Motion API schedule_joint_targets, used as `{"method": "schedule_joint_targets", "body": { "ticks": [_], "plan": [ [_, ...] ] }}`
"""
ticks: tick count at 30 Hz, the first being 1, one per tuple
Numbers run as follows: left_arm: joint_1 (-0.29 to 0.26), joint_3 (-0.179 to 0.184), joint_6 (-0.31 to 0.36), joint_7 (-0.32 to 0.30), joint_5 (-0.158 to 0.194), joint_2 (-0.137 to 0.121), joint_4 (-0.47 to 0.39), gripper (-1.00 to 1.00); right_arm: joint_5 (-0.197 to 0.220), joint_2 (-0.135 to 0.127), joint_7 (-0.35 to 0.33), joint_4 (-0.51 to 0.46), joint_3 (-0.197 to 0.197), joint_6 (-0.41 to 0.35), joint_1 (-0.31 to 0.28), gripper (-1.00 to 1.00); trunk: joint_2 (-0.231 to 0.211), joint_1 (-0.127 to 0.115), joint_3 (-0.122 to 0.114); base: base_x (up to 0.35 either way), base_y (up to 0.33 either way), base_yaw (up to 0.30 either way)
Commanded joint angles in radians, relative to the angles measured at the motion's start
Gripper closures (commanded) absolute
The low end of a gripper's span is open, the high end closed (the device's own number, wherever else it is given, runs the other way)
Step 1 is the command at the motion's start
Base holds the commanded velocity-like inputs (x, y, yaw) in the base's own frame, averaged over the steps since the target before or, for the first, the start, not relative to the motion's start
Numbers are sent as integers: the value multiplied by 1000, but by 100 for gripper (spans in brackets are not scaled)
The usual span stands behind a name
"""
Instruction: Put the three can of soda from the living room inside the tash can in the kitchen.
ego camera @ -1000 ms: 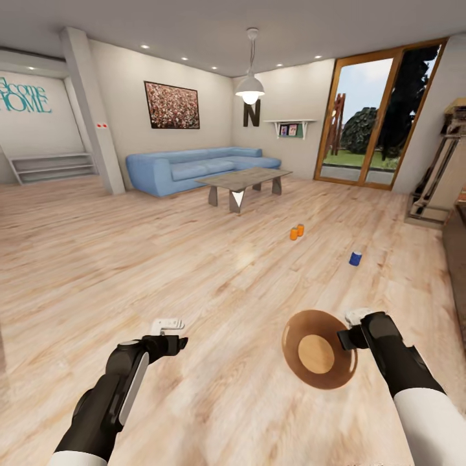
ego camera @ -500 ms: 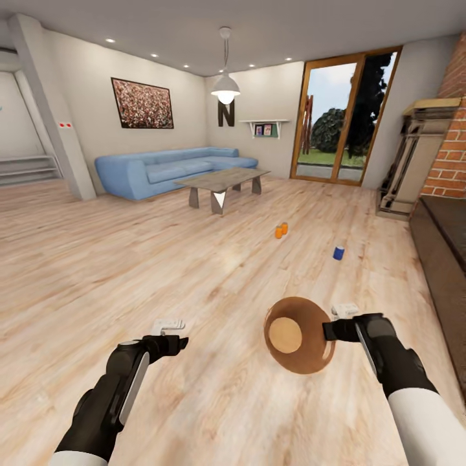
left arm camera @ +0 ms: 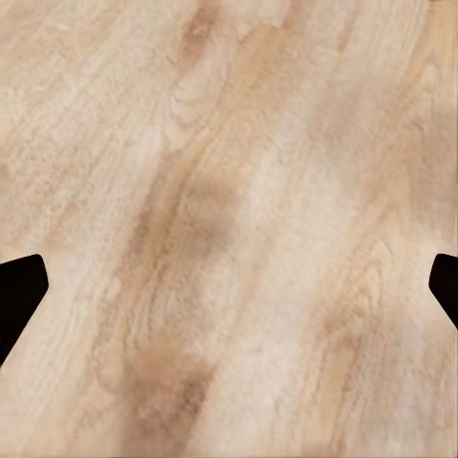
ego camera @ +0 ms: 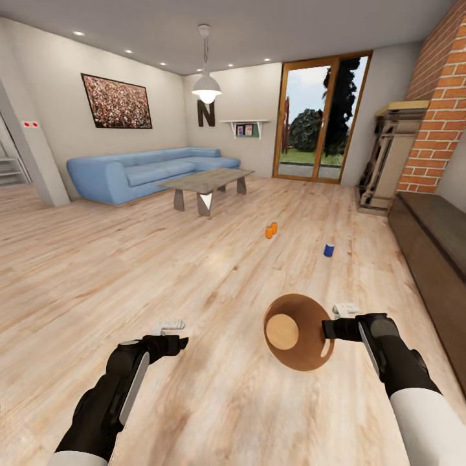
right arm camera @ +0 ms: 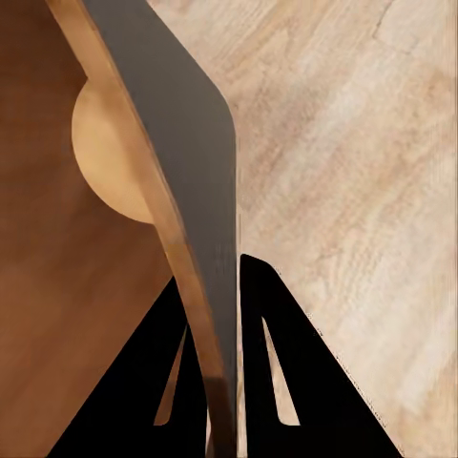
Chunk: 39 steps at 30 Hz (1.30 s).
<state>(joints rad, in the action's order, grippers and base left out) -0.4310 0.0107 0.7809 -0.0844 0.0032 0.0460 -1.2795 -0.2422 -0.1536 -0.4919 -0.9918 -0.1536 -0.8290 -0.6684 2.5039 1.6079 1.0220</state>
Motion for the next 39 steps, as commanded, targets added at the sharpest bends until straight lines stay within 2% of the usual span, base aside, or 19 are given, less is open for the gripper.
{"method": "schedule_joint_targets", "body": {
  "ticks": [1, 17, 30, 39],
  "plan": [
    [0, 0, 0, 0, 0, 0, 0, -100, 37, 1, -7, -1, -1, -7, 0, 100, 0, 0, 0, 145, 303, -27],
    [0, 0, 0, 1, 0, 0, 0, -100, 37, 6, -2, -2, 5, -8, 0, 100, 0, 0, 0, 245, 219, -37],
    [0, 0, 0, 4, -1, 0, 0, -100, 37, 5, -2, -2, -1, -7, 0, 100, 0, 0, -4, 322, 14, -240],
    [0, 6, 0, 7, -5, 0, 2, -100, 37, -1, -3, -2, -4, -6, 0, 100, 0, 0, -11, 296, -124, -233]
  ]
}}
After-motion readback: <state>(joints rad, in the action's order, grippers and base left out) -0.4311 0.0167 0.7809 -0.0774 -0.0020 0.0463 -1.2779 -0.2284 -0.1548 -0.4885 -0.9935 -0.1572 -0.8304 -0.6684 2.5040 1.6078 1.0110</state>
